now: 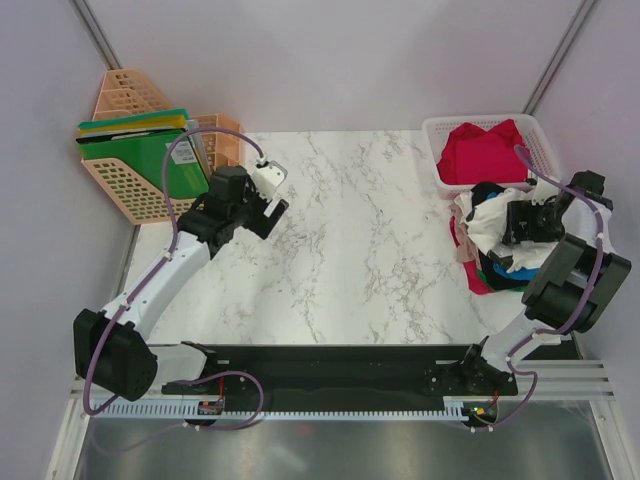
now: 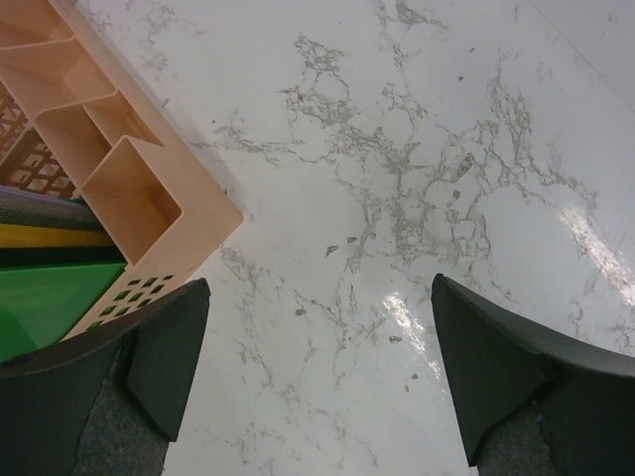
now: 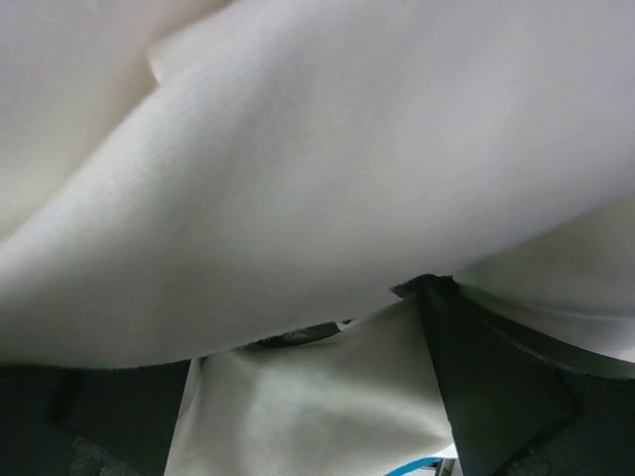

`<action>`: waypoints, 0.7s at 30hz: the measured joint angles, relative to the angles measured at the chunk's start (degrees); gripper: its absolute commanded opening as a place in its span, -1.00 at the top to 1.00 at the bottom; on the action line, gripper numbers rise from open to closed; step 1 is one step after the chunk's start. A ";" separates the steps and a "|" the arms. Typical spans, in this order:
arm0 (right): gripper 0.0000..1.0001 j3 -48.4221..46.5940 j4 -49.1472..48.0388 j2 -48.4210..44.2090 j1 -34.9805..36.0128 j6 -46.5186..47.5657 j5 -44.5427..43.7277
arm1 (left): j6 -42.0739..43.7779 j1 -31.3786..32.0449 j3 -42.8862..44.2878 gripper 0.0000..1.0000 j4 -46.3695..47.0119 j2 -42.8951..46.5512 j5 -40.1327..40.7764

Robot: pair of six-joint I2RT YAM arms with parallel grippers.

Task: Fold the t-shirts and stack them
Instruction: Put the neatly folded tshirt into the corner of the board with both arms

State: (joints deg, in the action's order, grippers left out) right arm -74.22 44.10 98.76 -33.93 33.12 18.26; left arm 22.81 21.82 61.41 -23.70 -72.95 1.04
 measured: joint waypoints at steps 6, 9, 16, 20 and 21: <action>-0.96 -1.05 3.28 -1.99 -0.26 0.98 0.35 | 0.00 0.00 0.00 -1.00 -0.09 -0.66 -0.87; -0.96 -7.37 10.45 -3.19 -1.03 0.94 1.01 | 0.00 0.00 0.00 -1.00 -0.17 -0.85 -1.44; -0.96 -31.76 16.26 -16.63 -1.97 -5.35 6.97 | 0.00 0.00 0.00 -1.00 -0.22 -0.96 -1.64; -0.96 -33.03 14.53 -29.75 -1.90 -10.49 11.37 | 0.00 0.00 0.00 -1.00 -0.22 -0.94 -1.66; -0.96 -31.47 13.55 -33.35 -1.88 -12.04 12.48 | -0.02 0.00 0.00 -1.00 -0.24 -0.92 -1.68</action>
State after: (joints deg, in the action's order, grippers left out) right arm -105.69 57.65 65.41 -35.81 21.08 30.74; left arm 22.79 21.82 61.41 -23.94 -73.87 -0.64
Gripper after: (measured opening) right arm 0.982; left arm 0.995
